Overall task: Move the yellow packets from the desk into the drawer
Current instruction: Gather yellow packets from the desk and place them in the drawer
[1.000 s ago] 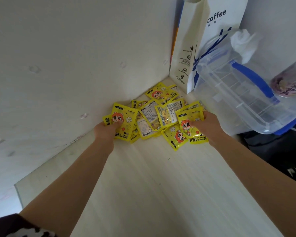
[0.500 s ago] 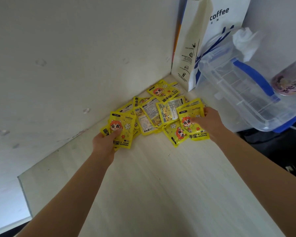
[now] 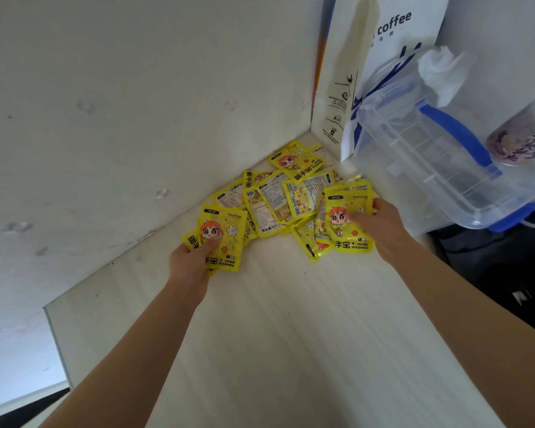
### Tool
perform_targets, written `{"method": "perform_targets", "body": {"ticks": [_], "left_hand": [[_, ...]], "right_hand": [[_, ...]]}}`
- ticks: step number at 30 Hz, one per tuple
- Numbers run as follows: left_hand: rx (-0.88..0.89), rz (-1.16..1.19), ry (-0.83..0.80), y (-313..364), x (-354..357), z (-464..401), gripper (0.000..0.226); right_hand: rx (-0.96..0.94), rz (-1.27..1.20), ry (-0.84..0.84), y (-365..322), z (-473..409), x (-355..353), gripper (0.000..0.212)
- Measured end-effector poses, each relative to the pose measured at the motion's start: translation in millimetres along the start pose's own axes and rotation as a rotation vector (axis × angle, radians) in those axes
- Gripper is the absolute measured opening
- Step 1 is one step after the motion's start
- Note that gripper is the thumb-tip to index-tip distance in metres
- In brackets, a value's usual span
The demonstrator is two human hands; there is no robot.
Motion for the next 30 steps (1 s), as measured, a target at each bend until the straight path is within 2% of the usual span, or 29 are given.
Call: {"method": "perform_targets", "body": {"ticks": [4, 11, 19, 30], "left_hand": [[-0.016, 0.034, -0.001, -10.0, -12.4, 14.9, 0.027], [-0.086, 0.082, -0.038, -44.2, -39.5, 51.9, 0.031], [-0.091, 0.061, -0.133, -75.3, -69.0, 111.5, 0.031], [-0.07, 0.006, -0.265, -112.7, -131.3, 170.8, 0.033]], "right_hand": [[0.015, -0.146, -0.038, 16.3, 18.0, -6.6, 0.031], [0.084, -0.255, -0.085, 56.0, 84.0, -24.5, 0.028], [0.115, -0.26, -0.104, 90.5, 184.4, -31.9, 0.026], [0.082, -0.279, -0.009, 137.3, 319.2, -26.8, 0.02]]}}
Point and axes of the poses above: each hand's wrist, its own z-axis away from the middle knuckle, its own x-axis out of the palm, y = z × x, the point moved 9 cm from there along -z, towards the middle knuckle, and after that the axes turned 5 degrees about y, right-handed, at the moved point
